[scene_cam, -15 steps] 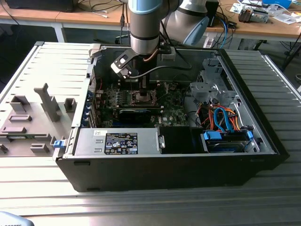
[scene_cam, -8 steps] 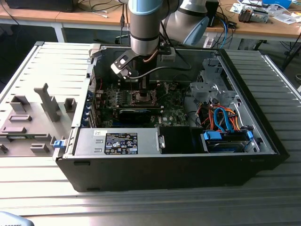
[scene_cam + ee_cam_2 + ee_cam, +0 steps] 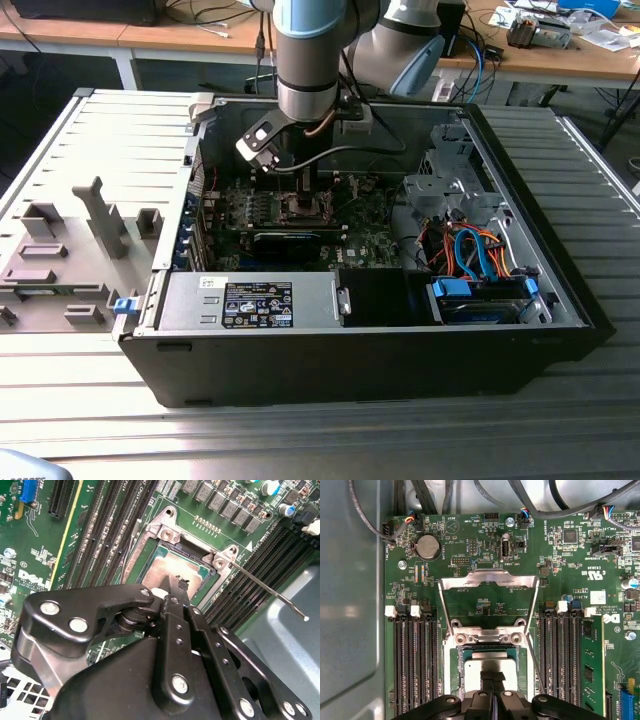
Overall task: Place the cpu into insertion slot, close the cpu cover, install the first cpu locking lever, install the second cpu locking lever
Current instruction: 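Place the cpu into insertion slot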
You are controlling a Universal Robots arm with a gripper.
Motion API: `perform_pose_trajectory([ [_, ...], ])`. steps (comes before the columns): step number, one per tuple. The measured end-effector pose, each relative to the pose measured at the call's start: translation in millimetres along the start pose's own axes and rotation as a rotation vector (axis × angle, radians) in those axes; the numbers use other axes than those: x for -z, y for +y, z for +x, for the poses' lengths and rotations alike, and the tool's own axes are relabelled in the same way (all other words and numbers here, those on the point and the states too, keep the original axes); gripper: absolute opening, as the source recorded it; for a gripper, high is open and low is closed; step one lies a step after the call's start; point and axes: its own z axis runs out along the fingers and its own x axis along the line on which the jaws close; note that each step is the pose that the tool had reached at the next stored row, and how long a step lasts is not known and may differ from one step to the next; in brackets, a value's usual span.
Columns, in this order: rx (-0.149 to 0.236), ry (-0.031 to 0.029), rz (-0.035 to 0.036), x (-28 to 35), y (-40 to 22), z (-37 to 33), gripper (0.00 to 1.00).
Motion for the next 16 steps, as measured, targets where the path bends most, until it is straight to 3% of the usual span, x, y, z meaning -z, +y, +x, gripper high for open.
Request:
perform_pose_trajectory([
  [9,0.000,0.0000,-0.0001,-2.5,-0.1,0.0,0.11],
  [16,0.000,0.0001,-0.0001,7.8,1.0,0.1,0.11],
])
